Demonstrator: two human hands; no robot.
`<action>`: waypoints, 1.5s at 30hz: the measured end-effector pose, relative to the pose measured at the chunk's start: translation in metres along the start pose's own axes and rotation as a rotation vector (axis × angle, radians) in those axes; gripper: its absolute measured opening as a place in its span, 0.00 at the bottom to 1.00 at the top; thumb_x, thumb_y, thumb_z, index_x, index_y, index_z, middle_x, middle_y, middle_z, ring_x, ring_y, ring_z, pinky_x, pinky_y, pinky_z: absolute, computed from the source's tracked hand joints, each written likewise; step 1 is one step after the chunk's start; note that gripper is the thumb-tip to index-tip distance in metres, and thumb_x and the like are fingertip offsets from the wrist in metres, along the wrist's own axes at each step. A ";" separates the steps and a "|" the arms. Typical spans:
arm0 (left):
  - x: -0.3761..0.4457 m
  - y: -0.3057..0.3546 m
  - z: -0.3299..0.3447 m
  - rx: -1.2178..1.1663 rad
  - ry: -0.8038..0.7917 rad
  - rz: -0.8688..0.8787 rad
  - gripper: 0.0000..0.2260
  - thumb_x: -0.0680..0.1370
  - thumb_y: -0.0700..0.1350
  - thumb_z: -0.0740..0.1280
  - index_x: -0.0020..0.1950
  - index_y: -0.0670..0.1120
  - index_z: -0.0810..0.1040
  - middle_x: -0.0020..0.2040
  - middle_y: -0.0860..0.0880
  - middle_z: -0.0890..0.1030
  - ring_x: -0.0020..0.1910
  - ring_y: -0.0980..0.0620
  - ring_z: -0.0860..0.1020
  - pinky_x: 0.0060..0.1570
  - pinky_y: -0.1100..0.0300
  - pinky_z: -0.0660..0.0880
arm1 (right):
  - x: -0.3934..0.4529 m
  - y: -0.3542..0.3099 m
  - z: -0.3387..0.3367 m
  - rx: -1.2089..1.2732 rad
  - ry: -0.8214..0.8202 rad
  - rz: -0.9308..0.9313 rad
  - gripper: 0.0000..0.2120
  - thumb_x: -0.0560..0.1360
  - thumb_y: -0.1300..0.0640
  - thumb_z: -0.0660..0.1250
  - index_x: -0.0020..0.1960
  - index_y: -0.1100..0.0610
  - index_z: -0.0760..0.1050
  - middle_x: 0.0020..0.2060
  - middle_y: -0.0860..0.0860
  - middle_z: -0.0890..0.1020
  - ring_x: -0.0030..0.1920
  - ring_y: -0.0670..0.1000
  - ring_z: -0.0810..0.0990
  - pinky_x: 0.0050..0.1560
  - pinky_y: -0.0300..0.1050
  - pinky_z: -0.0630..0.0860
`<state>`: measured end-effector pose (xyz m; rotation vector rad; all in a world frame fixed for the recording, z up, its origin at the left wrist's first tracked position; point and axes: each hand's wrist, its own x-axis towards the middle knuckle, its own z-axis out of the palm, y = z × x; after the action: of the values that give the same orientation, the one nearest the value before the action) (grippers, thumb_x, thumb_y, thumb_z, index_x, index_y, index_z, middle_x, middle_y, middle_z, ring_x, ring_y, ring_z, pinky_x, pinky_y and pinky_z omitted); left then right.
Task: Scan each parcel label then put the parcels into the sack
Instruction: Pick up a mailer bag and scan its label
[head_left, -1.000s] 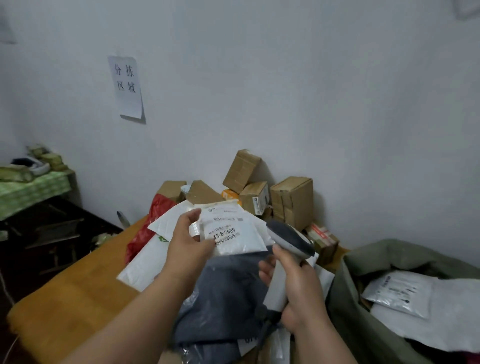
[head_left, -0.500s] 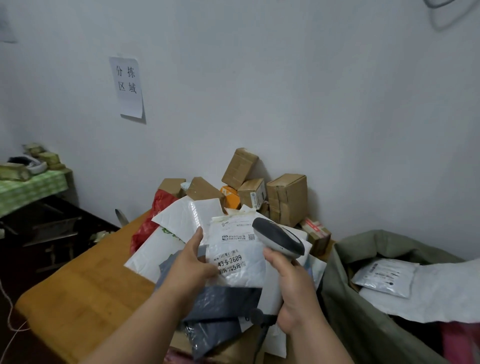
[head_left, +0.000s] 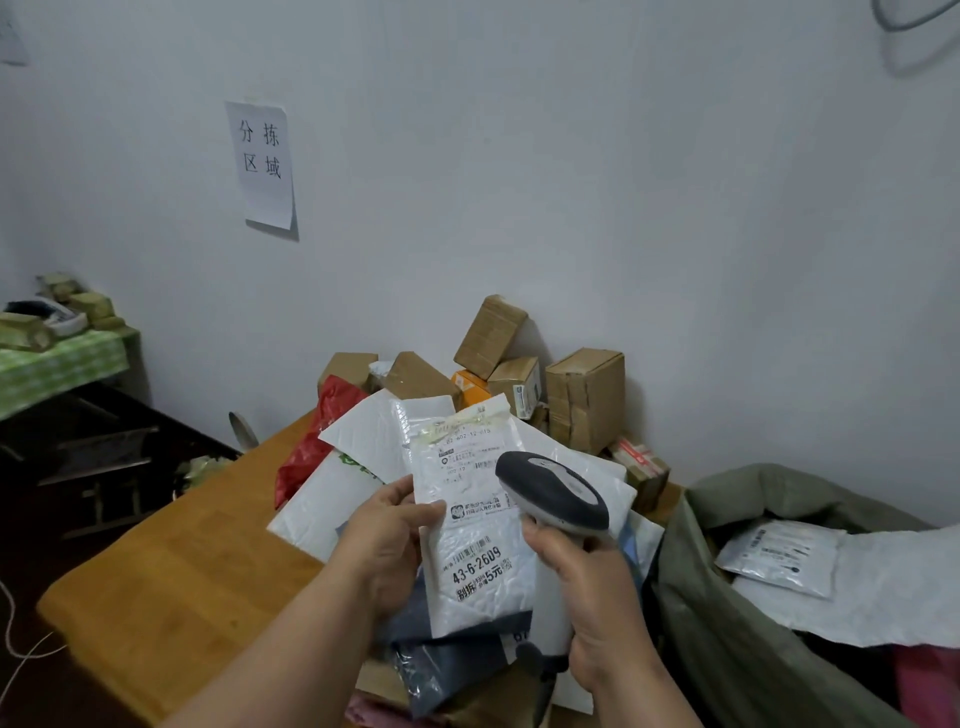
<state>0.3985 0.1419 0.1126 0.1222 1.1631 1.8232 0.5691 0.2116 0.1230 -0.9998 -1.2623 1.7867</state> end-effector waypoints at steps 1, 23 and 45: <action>0.001 0.000 0.000 0.007 -0.010 0.009 0.18 0.76 0.26 0.63 0.64 0.39 0.75 0.53 0.38 0.85 0.50 0.37 0.84 0.48 0.42 0.81 | -0.001 0.000 0.001 -0.018 0.006 -0.003 0.09 0.71 0.64 0.76 0.50 0.56 0.84 0.44 0.54 0.88 0.48 0.58 0.87 0.56 0.66 0.81; -0.001 0.008 0.020 0.070 0.124 0.141 0.14 0.78 0.27 0.62 0.57 0.41 0.79 0.52 0.41 0.84 0.47 0.41 0.83 0.38 0.50 0.80 | -0.009 -0.015 -0.014 -0.203 0.010 -0.039 0.05 0.73 0.60 0.73 0.48 0.59 0.82 0.32 0.51 0.82 0.37 0.51 0.80 0.38 0.45 0.75; -0.014 -0.009 0.033 0.106 0.154 0.152 0.14 0.78 0.27 0.62 0.58 0.42 0.79 0.54 0.40 0.84 0.54 0.36 0.82 0.54 0.38 0.79 | -0.015 -0.025 -0.042 -0.216 -0.047 -0.041 0.01 0.73 0.61 0.72 0.44 0.58 0.81 0.32 0.50 0.81 0.37 0.51 0.79 0.40 0.47 0.74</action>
<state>0.4294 0.1542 0.1293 0.1364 1.3919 1.9302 0.6167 0.2215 0.1403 -1.0464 -1.5200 1.6770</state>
